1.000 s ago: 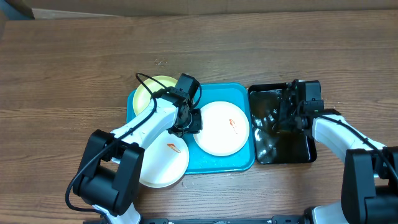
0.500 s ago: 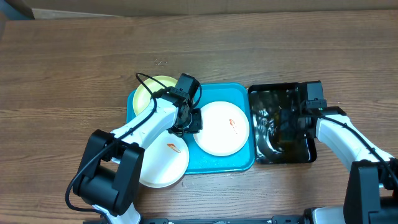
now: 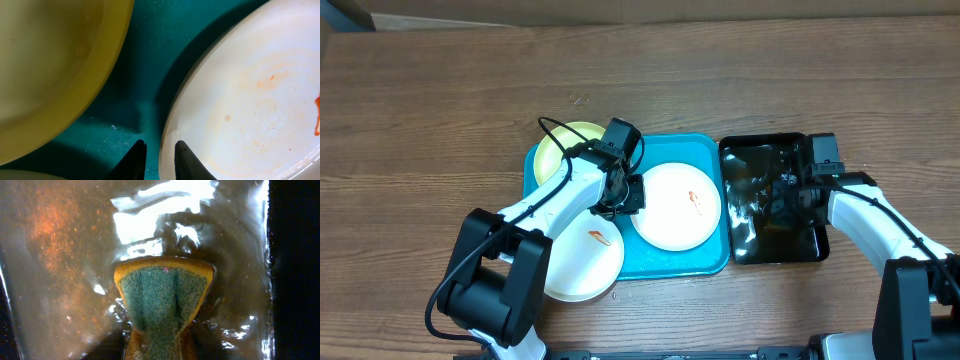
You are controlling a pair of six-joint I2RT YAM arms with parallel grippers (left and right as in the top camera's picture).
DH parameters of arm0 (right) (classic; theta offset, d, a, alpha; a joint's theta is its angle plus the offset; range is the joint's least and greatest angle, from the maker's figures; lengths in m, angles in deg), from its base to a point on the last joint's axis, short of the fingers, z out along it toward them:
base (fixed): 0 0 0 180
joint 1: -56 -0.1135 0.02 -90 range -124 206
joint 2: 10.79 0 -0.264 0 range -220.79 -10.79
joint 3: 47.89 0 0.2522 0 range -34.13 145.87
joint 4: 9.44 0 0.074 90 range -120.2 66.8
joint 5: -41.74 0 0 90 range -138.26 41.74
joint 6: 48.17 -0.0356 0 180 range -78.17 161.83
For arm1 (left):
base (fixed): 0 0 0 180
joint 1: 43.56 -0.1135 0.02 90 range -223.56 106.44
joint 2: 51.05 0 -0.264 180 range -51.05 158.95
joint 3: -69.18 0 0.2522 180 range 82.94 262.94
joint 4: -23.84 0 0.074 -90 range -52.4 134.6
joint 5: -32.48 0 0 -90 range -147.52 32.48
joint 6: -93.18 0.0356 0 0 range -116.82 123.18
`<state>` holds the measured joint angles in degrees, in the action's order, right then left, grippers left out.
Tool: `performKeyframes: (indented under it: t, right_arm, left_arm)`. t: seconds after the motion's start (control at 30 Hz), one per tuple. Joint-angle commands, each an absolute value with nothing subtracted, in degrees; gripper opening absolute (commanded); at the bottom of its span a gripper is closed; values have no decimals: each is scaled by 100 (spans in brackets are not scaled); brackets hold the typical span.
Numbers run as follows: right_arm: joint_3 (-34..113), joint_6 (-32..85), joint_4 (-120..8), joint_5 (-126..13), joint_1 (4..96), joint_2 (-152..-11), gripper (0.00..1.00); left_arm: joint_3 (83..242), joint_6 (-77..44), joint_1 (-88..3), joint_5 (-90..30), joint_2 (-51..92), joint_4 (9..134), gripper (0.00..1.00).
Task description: Clean dirty plates on tray and stack at the side
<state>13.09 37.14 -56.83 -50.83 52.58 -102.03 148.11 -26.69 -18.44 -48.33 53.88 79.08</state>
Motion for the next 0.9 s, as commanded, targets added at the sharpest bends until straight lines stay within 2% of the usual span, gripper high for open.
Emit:
performKeyframes:
  t: [0.0, 0.07, 0.13, 0.17, 0.2, 0.23, 0.27, 0.3, 0.33, 0.37, 0.43, 0.47, 0.5, 0.57, 0.6, 0.63, 0.67, 0.7, 0.73, 0.77, 0.83, 0.87]
  right_arm:
    - [1281, 3725, -5729, -5094, 5264, -10070, 68]
    - [1281, 3701, -5856, -5096, 5264, -10070, 68]
    - [1281, 3703, -6026, -5172, 5264, -10070, 60]
    - [1281, 3703, -6105, -5244, 5264, -10070, 52]
    - [1281, 3705, -6151, -5303, 5264, -10070, 35]
    - [1281, 3705, -6192, -5360, 5264, -10070, 9]
    - [1281, 3705, -6214, -5397, 5264, -10070, 6]
    - [1281, 3705, -6232, -5397, 5264, -10070, 8]
    - [1281, 3705, -6236, -5393, 5264, -10070, 34]
    - [1281, 3705, -6234, -5393, 5264, -10070, 55]
    - [1281, 3705, -6236, -5393, 5264, -10070, 61]
    - [1281, 3705, -6264, -5393, 5264, -10070, 57]
    - [1281, 3703, -6337, -5393, 5264, -10070, 49]
    - [1281, 3581, -6490, -5389, 5264, -10070, 43]
    - [1281, 3395, -6577, -5391, 5264, -10070, 37]
    - [1281, 3270, -6627, -5393, 5264, -10070, 26]
    - [1281, 3213, -6671, -5395, 5264, -10070, 10]
    - [1281, 3216, -6702, -5393, 5264, -10070, 6]
    - [1281, 3218, -6697, -5391, 5264, -10070, 10]
    - [1287, 3220, -6647, -5393, 5264, -10070, 54]
    - [1403, 3338, -6553, -5389, 5266, -10070, 68]
    - [1471, 3364, -6531, -5382, 5266, -10070, 68]
  left_arm:
    - [14780, -2643, -1846, -4868, 5427, 7886, 23]
    - [14780, -2643, -1846, -4868, 5427, 7886, 23]
    - [14780, -2643, -1844, -4868, 5427, 7888, 23]
    - [14780, -2643, -1844, -4868, 5427, 7888, 23]
    - [14780, -2643, -1846, -4865, 5427, 7890, 23]
    - [14780, -2640, -1846, -4868, 5427, 7892, 24]
    - [14780, -2640, -1846, -4868, 5427, 7892, 24]
    - [14780, -2638, -1846, -4870, 5427, 7892, 24]
    - [14780, -2638, -1846, -4872, 5427, 7892, 24]
    - [14780, -2638, -1846, -4872, 5427, 7892, 26]
    - [14780, -2638, -1846, -4870, 5427, 7895, 27]
    - [14780, -2638, -1846, -4870, 5427, 7897, 27]
    - [14780, -2638, -1846, -4870, 5427, 7897, 27]
    - [14780, -2640, -1846, -4870, 5427, 7901, 28]
    - [14780, -2640, -1846, -4870, 5427, 7903, 28]
    - [14780, -2640, -1846, -4870, 5427, 7901, 28]
    - [14780, -2643, -1846, -4870, 5427, 7899, 28]
    - [14780, -2640, -1846, -4868, 5427, 7895, 28]
    - [14780, -2643, -1846, -4870, 5427, 7892, 28]
    - [14780, -2640, -1846, -4870, 5427, 7895, 28]
    - [14780, -2640, -1846, -4870, 5427, 7897, 29]
    - [14780, -2640, -1846, -4870, 5427, 7897, 29]
